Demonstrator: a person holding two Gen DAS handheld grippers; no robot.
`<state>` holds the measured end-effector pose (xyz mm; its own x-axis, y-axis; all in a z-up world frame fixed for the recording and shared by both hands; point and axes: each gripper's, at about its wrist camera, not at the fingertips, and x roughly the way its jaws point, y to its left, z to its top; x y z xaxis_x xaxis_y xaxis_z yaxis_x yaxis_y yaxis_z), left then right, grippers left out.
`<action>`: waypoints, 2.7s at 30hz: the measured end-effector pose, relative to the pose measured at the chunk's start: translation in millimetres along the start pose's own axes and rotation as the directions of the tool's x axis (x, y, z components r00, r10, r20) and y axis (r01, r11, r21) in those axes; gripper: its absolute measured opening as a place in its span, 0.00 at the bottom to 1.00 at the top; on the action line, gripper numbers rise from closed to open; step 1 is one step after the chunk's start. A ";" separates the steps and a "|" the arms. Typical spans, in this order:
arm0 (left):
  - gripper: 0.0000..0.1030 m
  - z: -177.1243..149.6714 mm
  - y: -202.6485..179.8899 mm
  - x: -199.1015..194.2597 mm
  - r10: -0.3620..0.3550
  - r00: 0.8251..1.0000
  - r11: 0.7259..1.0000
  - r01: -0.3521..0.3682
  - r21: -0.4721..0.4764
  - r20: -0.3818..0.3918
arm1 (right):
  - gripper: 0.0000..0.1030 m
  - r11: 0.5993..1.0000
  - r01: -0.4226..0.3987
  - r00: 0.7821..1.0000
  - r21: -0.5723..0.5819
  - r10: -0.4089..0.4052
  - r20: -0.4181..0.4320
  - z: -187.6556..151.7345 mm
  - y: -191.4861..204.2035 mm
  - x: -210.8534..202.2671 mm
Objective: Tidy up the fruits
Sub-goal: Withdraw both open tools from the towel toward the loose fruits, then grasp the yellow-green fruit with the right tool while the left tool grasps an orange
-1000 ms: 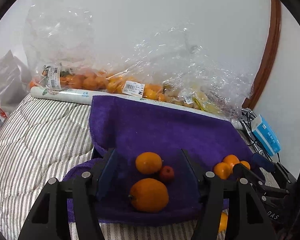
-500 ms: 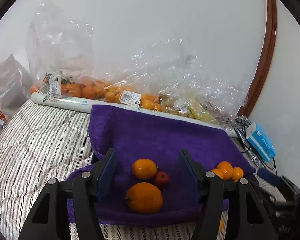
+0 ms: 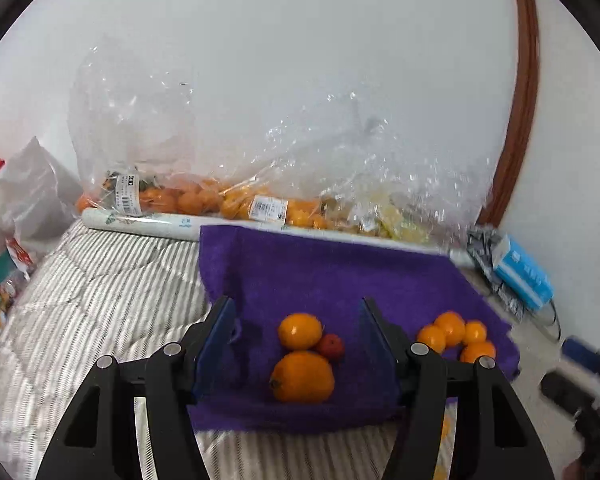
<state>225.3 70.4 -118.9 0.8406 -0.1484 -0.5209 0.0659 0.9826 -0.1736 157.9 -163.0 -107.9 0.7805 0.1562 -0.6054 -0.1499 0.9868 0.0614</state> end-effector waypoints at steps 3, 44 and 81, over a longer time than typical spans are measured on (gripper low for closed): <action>0.59 -8.2 2.6 -9.0 -0.009 0.999 1.000 0.009 0.010 -0.043 | 0.79 1.000 -0.012 1.000 -0.003 0.012 0.001 -3.4 0.8 -9.5; 0.58 -70.0 41.3 -28.9 0.026 0.981 1.000 -0.028 -0.008 -0.191 | 0.26 0.996 -0.060 0.976 -0.063 0.045 -0.214 -70.8 35.1 41.6; 0.57 -80.6 -103.5 42.5 0.068 0.950 0.997 -0.051 0.063 -0.304 | 0.26 0.978 -0.104 0.989 0.182 0.122 -0.089 -78.1 -119.1 2.4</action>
<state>210.8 -46.6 -190.5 0.6402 -0.1078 -0.7606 0.0566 0.9940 -0.0932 130.2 -283.5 -178.7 0.6991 0.2708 -0.6618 -0.1175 0.9564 0.2673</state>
